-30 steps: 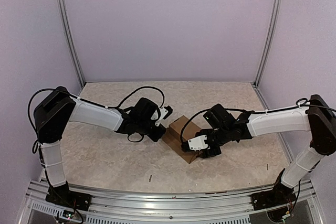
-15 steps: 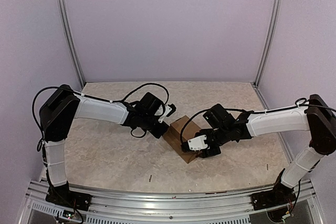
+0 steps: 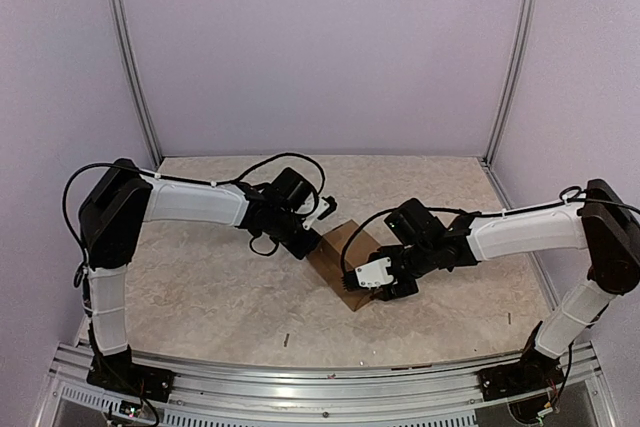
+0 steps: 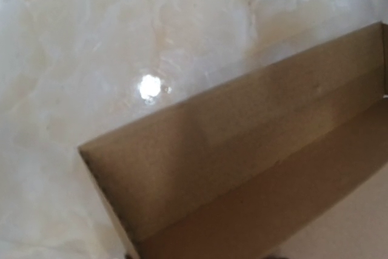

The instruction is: Fold the paper box

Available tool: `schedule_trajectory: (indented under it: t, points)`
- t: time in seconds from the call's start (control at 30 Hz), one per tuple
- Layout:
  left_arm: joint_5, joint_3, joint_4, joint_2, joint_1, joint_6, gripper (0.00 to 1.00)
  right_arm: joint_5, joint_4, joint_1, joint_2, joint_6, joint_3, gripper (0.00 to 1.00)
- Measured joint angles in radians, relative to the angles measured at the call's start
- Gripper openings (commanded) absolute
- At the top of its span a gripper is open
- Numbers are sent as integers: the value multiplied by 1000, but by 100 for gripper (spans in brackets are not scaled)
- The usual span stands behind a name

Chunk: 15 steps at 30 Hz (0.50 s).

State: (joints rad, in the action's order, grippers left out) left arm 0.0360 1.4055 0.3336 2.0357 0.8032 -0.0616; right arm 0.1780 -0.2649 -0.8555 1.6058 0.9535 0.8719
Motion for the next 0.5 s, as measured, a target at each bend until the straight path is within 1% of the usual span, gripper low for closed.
schedule_trajectory:
  t: [0.13,0.5]
  points:
    - [1,30,45,7,-3,-3,0,2,-2,-3,0,5,1,58]
    - [15,116,133,49,-6,-14,0,-4,-2,-6,2,25,1,56]
